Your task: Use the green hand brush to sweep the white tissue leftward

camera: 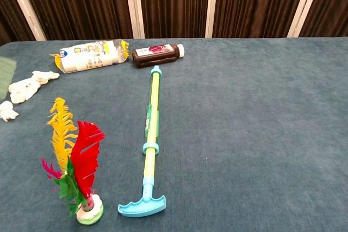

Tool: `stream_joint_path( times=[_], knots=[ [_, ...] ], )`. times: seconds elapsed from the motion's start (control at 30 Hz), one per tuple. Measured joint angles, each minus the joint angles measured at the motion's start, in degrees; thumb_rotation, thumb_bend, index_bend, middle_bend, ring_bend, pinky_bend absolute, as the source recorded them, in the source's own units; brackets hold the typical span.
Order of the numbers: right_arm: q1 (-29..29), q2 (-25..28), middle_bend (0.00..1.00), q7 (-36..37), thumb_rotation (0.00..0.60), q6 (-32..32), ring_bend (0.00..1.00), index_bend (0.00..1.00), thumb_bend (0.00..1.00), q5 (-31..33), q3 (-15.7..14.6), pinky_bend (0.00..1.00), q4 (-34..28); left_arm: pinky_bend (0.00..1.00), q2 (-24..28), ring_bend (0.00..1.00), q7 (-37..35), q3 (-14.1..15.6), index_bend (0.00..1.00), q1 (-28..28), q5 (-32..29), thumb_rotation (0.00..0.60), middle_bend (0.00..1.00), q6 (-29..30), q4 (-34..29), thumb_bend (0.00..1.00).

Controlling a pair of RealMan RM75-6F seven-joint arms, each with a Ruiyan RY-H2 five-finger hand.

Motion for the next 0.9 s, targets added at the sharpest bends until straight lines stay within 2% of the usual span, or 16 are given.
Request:
stream_joint_path(
  times=[0.17,0.27,0.4,0.5,0.57,0.67,0.7,0.77,0.83,0.9],
  knots=[
    [0.11,-0.2,0.0,-0.42,0.6,-0.22,0.0,0.0,0.38,0.26,0.11,0.0,0.09,1.0,1.84,1.0,-8.7,-0.54,0.82,2.46,10.57,0.6,1.0,1.83,-6.14,0.72],
    [0.06,-0.19,0.0,-0.31,0.6,-0.12,0.0,0.0,0.38,0.36,0.17,0.0,0.18,1.0,2.23,1.0,-9.79,0.33,0.8,3.78,16.34,0.6,1.0,3.02,-12.17,0.71],
    [-0.08,-0.1,0.0,-0.17,0.6,0.1,0.0,0.0,0.38,0.37,0.17,0.0,0.24,1.0,0.92,1.0,-9.43,2.92,0.77,5.64,20.24,0.6,1.0,4.22,-19.97,0.68],
    [-0.22,-0.04,0.0,-0.12,0.6,0.36,0.0,0.0,0.38,0.18,0.09,0.0,0.19,1.0,-2.35,1.0,-8.28,6.52,0.63,7.5,22.92,0.6,1.0,4.84,-22.85,0.51],
    [-0.26,-0.01,0.0,-0.14,0.6,0.4,0.0,0.0,0.38,0.16,0.08,0.0,0.15,1.0,-4.05,0.99,-6.88,9.2,0.51,8.91,24.91,0.6,1.0,5.33,-23.41,0.32],
    [-0.25,0.0,0.0,-0.18,0.6,0.36,0.0,0.0,0.38,0.12,0.06,0.0,0.17,1.0,-4.52,0.98,-5.64,11.59,0.41,10.76,27.57,0.6,0.99,6.2,-23.76,0.14],
    [-0.24,-0.01,0.0,-0.23,0.6,0.36,0.0,0.0,0.38,0.1,0.06,0.0,0.18,1.0,-4.28,0.98,-5.86,11.9,0.39,11.24,28.36,0.6,0.99,6.61,-23.8,0.11],
    [-0.18,-0.02,0.0,-0.27,0.6,0.34,0.0,0.0,0.38,0.07,0.11,0.0,0.21,0.95,-3.31,0.93,-7.27,12.42,0.32,12.36,30.29,0.6,0.92,7.73,-23.89,0.07],
    [-0.19,-0.04,0.0,-0.32,0.6,0.31,0.0,0.0,0.38,0.03,0.06,0.0,0.18,0.87,-2.16,0.83,-9.24,12.79,0.23,13.42,31.69,0.6,0.81,8.77,-24.0,0.05],
    [-0.19,-0.07,0.0,-0.39,0.6,0.31,0.0,0.0,0.38,-0.03,0.04,0.0,0.17,0.7,-1.16,0.63,-11.17,12.96,0.11,14.29,32.68,0.6,0.56,9.69,-24.09,0.04]
  ],
)
